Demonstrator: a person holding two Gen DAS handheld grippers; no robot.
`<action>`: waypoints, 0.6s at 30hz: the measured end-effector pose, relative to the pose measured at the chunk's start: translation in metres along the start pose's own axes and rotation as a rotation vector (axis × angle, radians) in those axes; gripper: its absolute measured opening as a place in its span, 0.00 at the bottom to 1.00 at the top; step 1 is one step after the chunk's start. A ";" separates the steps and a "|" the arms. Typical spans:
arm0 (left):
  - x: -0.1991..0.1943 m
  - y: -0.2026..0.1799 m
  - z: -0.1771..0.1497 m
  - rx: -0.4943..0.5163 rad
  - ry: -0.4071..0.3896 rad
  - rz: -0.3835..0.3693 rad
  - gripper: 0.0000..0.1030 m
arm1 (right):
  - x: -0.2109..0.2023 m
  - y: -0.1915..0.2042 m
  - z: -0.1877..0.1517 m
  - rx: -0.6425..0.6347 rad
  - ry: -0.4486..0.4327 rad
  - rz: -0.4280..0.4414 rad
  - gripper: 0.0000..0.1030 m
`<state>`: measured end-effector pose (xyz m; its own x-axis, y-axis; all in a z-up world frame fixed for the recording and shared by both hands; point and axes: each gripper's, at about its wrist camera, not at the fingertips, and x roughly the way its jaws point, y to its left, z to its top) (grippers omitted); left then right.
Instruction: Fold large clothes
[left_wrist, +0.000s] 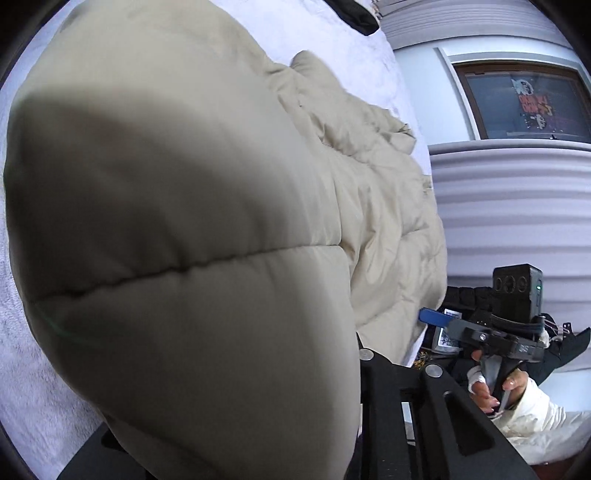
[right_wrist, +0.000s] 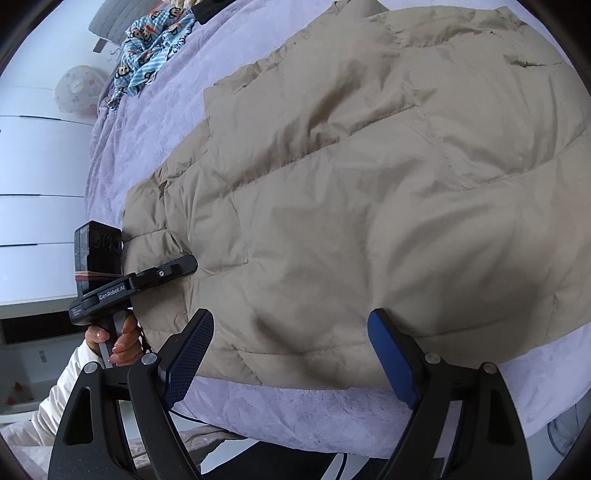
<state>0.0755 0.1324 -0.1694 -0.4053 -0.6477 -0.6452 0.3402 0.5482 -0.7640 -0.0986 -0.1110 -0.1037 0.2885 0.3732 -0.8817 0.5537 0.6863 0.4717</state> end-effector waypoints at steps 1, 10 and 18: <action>-0.005 -0.005 -0.001 -0.004 -0.008 -0.008 0.26 | -0.003 -0.002 0.002 -0.001 -0.011 -0.002 0.85; -0.040 -0.079 -0.015 -0.020 -0.115 -0.039 0.26 | -0.016 -0.024 0.036 -0.004 -0.134 -0.030 0.10; -0.026 -0.176 -0.018 0.016 -0.111 0.080 0.26 | 0.023 -0.044 0.074 -0.068 -0.063 0.030 0.06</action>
<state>0.0110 0.0620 -0.0187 -0.2798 -0.6574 -0.6996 0.3815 0.5926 -0.7094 -0.0583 -0.1793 -0.1459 0.3542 0.3557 -0.8649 0.4904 0.7168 0.4957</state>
